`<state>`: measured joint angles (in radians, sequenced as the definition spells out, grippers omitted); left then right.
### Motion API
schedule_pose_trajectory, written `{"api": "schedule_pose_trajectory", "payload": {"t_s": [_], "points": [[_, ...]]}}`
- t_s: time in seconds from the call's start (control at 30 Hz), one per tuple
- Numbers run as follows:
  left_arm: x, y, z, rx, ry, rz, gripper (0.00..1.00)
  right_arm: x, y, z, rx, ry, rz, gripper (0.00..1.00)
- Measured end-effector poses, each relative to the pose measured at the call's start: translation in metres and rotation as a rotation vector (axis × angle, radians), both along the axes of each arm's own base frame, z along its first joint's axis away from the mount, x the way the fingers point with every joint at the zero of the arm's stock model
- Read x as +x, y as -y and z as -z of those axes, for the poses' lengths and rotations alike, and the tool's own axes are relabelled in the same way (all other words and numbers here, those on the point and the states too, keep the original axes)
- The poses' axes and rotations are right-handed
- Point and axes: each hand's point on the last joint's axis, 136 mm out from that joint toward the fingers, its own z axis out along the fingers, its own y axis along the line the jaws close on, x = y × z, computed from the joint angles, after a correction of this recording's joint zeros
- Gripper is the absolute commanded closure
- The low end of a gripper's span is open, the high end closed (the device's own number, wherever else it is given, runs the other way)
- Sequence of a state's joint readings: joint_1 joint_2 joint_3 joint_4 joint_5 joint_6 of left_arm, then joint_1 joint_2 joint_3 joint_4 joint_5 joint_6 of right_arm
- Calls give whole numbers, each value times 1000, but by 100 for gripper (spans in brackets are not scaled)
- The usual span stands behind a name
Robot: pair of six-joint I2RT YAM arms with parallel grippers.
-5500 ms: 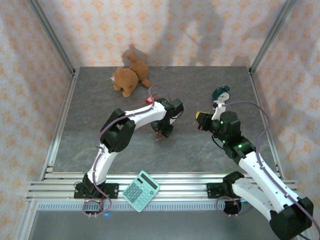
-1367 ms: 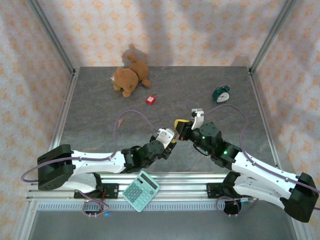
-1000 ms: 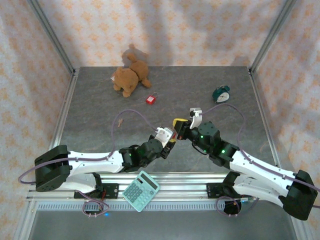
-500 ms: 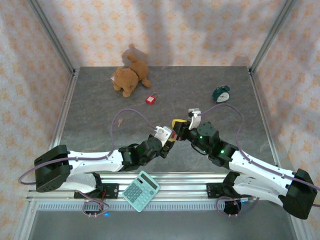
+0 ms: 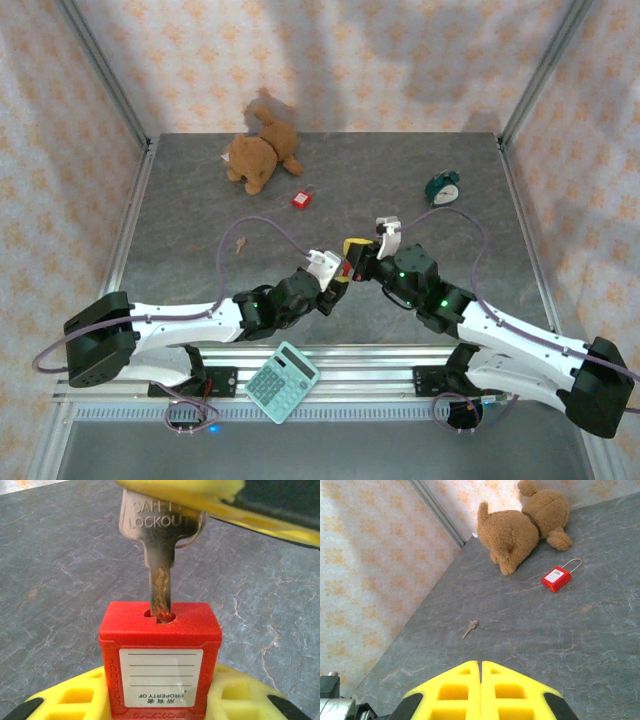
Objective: Unlock with the key
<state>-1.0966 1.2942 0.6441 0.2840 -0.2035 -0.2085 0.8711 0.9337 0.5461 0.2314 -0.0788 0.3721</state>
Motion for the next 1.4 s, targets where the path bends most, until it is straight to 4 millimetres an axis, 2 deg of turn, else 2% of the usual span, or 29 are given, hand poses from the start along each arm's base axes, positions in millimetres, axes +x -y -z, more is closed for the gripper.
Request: {"api": "schedule_pose_trajectory", "payload": {"t_s": [0.4, 0.8, 1.4], "points": [[-2, 2, 1, 38, 23, 35, 69, -1, -4, 1, -15, -15, -19, 100], [-5, 3, -4, 18, 23, 53, 69, -7, 0, -3, 22, 12, -34, 100], [-6, 1, -5, 17, 28, 55, 70, -14, 3, 3, 64, -19, -35, 100]]}}
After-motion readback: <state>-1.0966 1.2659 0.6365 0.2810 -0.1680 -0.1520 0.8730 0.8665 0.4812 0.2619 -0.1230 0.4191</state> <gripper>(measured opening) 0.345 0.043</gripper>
